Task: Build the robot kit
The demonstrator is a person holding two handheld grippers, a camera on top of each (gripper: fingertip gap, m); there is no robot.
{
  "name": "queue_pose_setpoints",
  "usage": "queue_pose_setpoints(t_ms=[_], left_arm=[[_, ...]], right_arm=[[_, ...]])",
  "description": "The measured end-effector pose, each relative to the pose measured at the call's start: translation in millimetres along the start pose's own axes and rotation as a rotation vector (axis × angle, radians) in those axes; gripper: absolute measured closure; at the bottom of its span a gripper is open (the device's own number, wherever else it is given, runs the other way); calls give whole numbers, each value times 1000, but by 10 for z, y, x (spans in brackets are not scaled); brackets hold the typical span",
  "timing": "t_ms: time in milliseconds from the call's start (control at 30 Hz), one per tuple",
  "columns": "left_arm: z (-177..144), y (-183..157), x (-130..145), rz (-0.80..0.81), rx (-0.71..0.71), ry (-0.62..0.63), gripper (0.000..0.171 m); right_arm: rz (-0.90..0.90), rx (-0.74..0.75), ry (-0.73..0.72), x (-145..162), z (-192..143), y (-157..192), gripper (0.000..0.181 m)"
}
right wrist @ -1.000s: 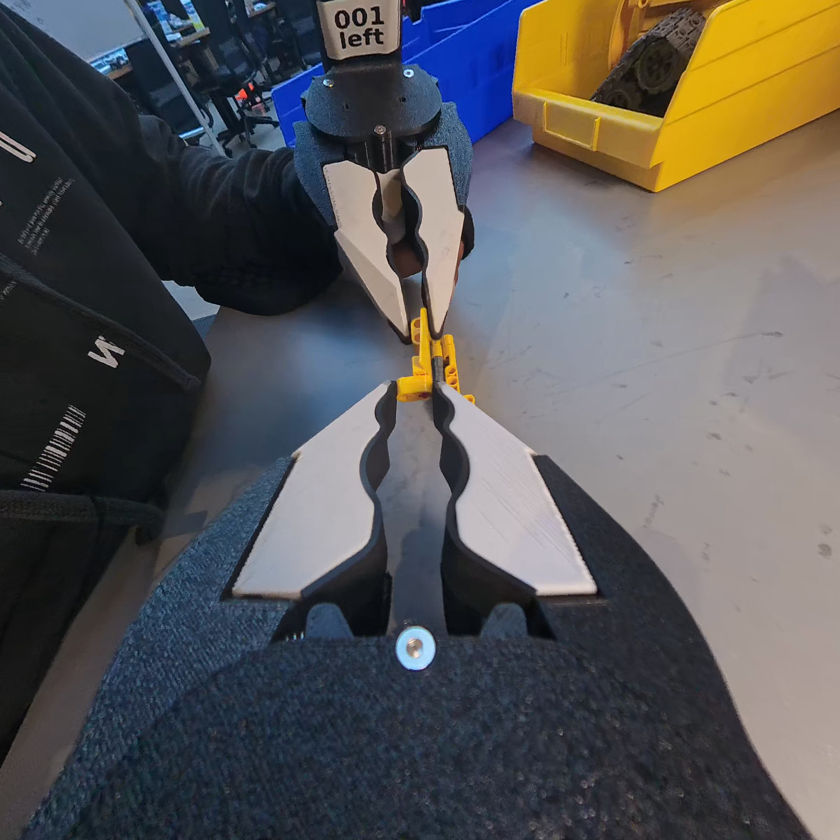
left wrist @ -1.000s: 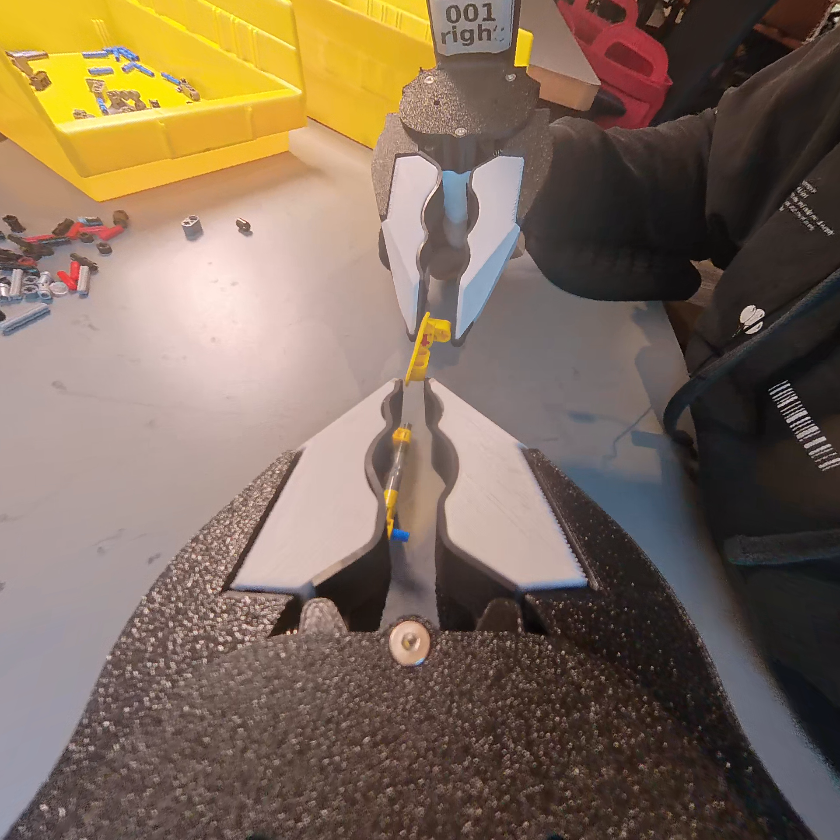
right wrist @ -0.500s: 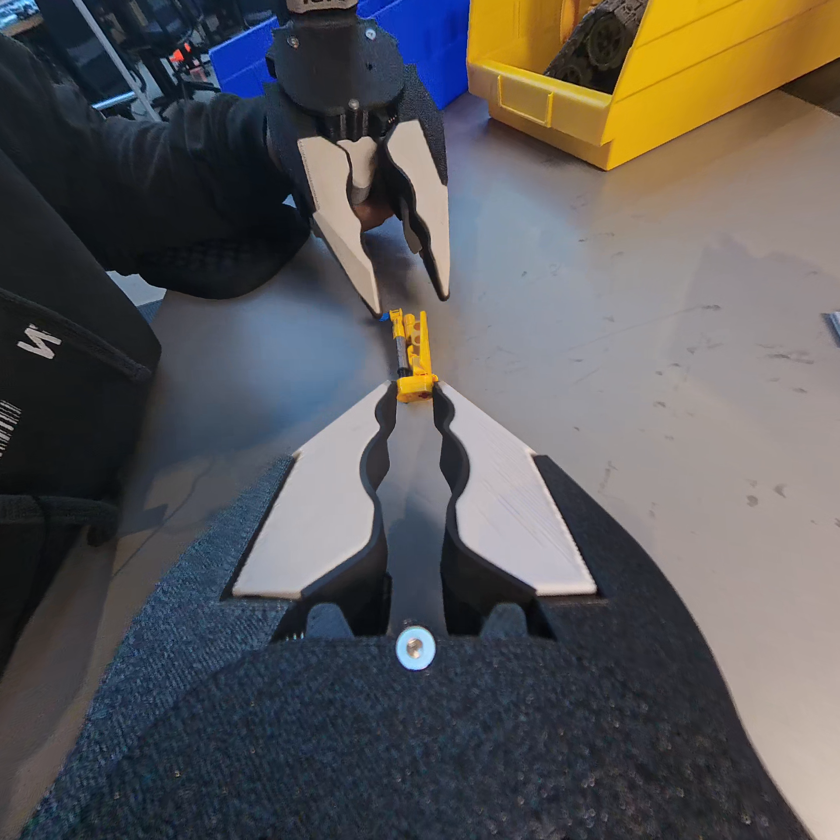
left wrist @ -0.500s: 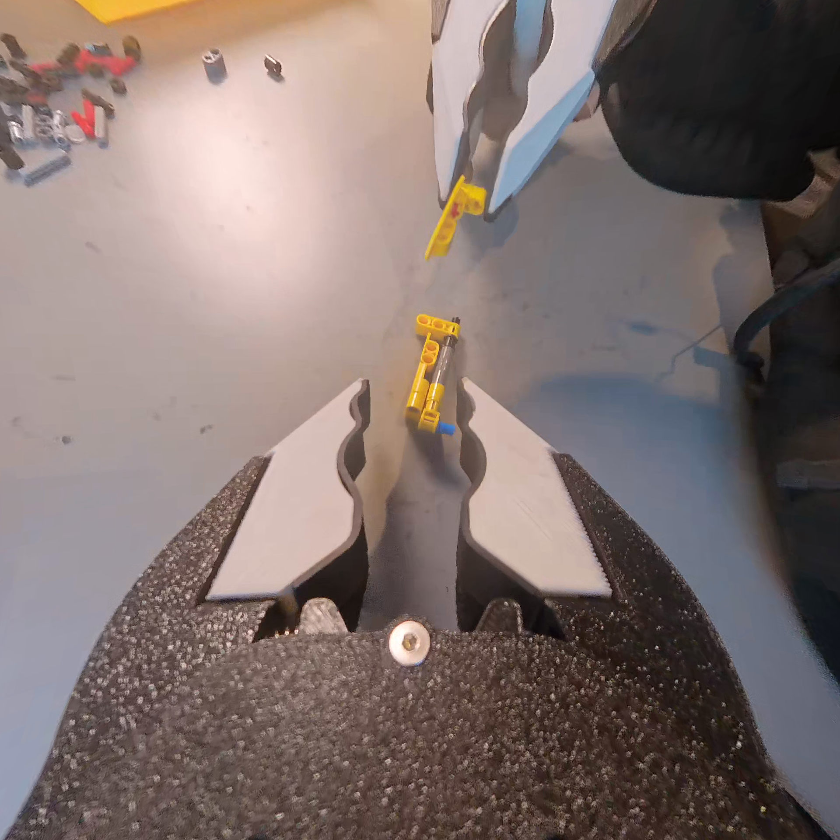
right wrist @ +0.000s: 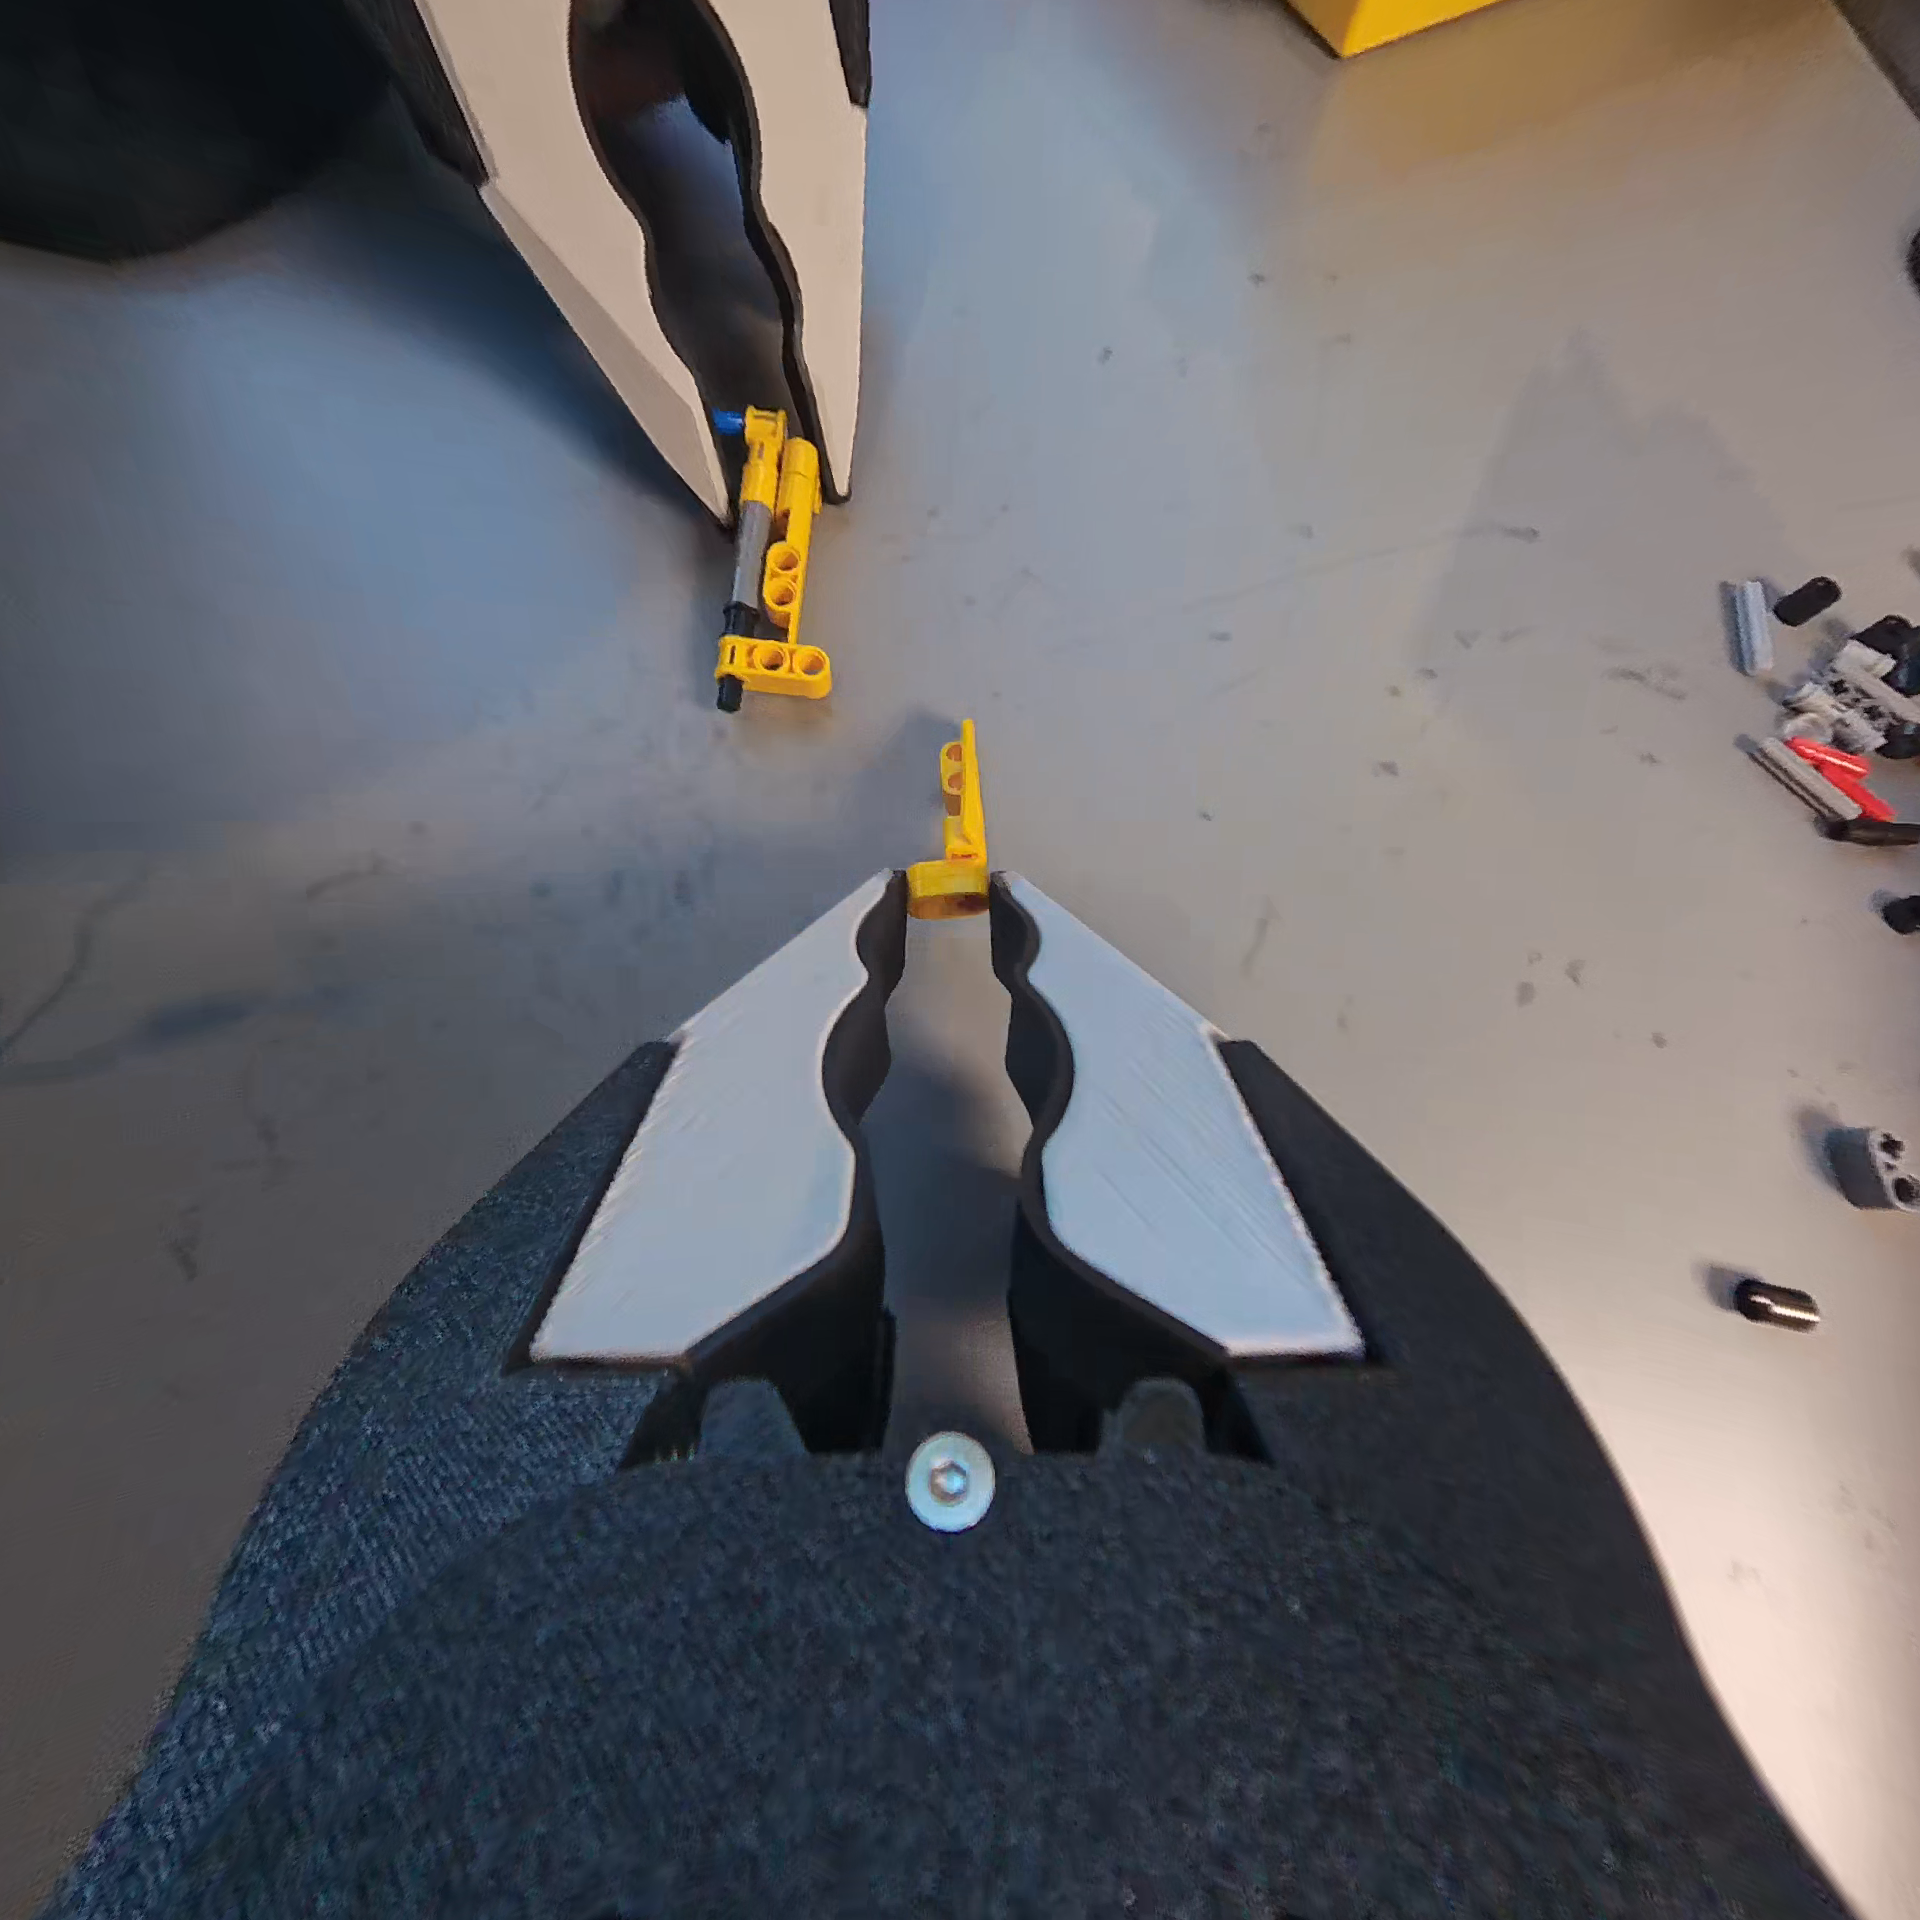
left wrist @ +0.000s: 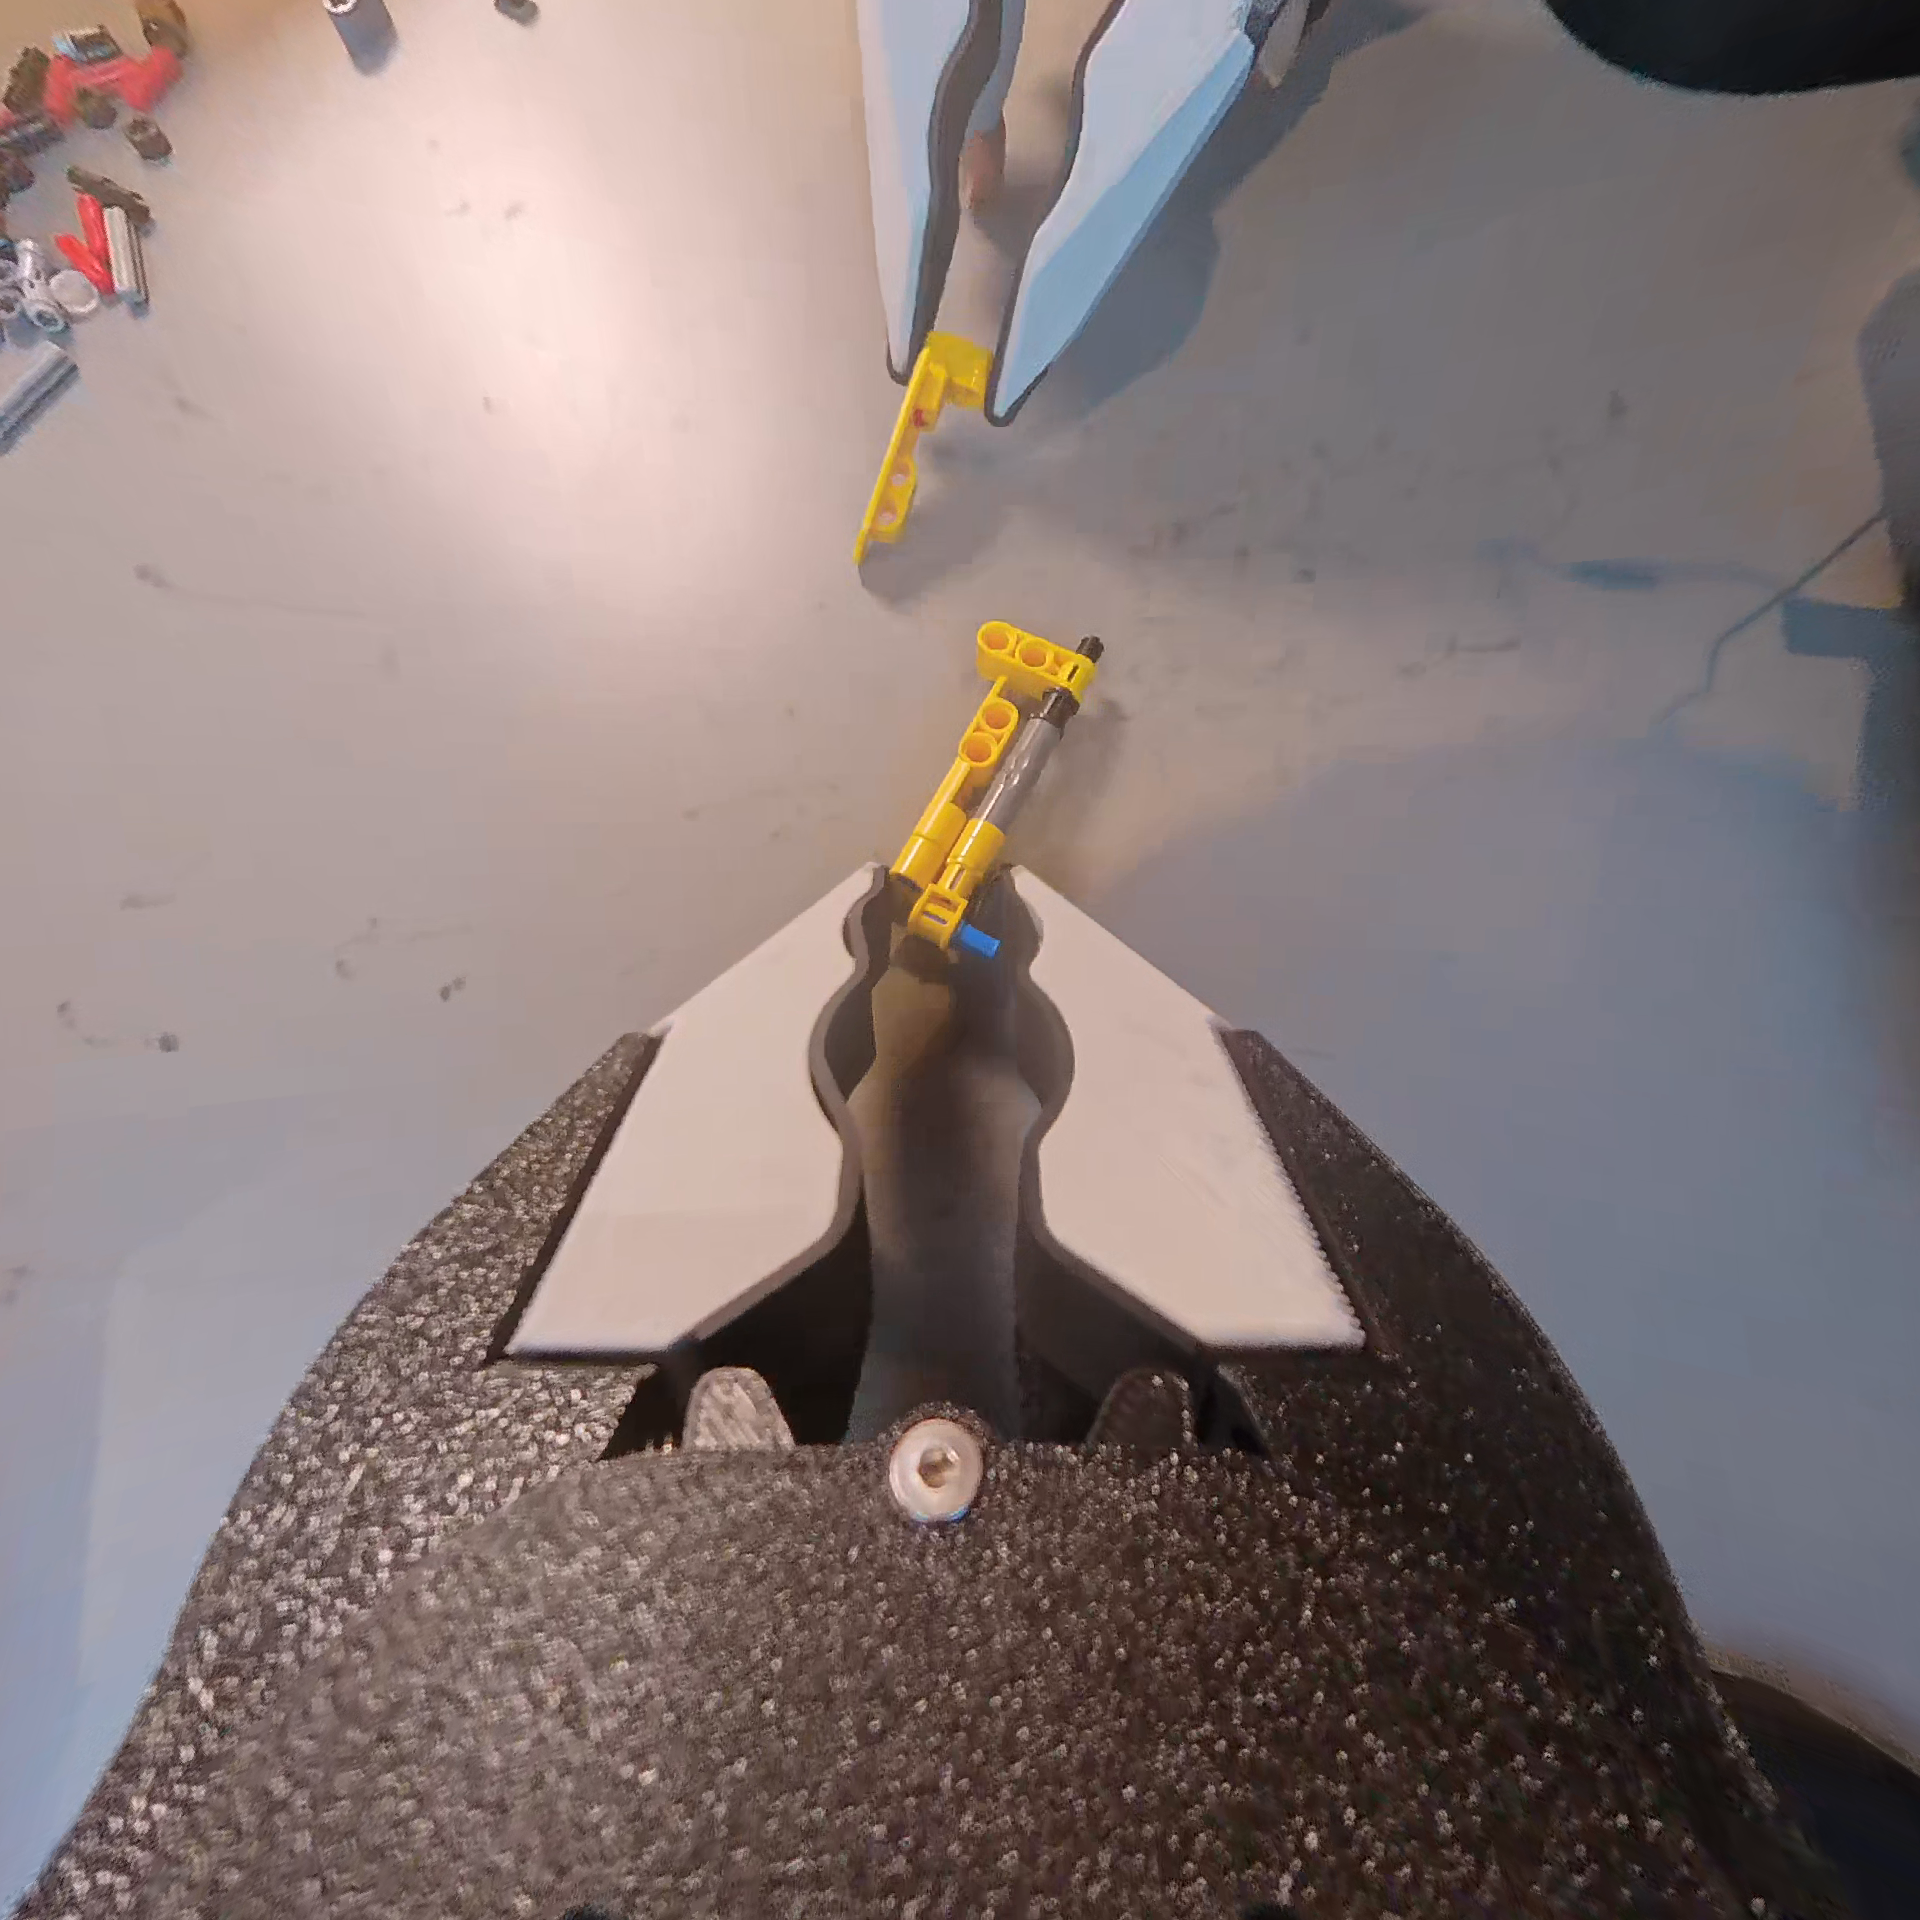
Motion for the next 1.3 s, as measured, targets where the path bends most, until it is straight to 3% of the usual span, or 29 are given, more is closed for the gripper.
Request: queue_pose_setpoints(t_ms=[200, 300, 400, 567, 767, 867, 933, 1067, 1133, 1233, 1300], left_arm=[[-59, 58, -138, 63, -71, -87, 153], [-139, 147, -276, 93, -155, -173, 153], [-225, 215, -449, 159, -274, -271, 153], [-387, 248, -753, 402, -564, -414, 153], [-519, 162, -931, 613, -766, -480, 153], [-501, 129, -918, 493, -654, -504, 144], [-500, 84, -908, 265, -452, -534, 130], [-567, -23, -962, -140, -30, -576, 128], [-538, -109, -958, -191, 78, -561, 135], [-492, -265, -967, -153, 131, -542, 156], [-518, -280, -1007, -163, 138, -563, 156]], right_arm=[[-53, 58, 101, 80, 2, -30, 165], [-44, 74, 93, 67, -85, -59, 149], [-8, 40, -63, -173, -246, 7, 139], [182, -245, -486, -740, -302, 322, 151], [169, -228, -572, -868, -292, 329, 172], [65, -190, -575, -903, -344, 371, 174], [-55, -124, -554, -907, -389, 379, 174], [-202, -91, -526, -924, -391, 473, 174], [-230, -125, -541, -952, -361, 551, 174], [-246, -159, -539, -964, -299, 614, 174], [-242, -185, -556, -972, -300, 642, 174]])
Point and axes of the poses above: each gripper's, where its closed fingertips meet, z out along the fingers, x out of its underside, y = z × x across the jaws, the point moved 1 cm from there along -z, back along the fingers, and after that the axes turned 15 degrees about -x, right-handed, at the moved point
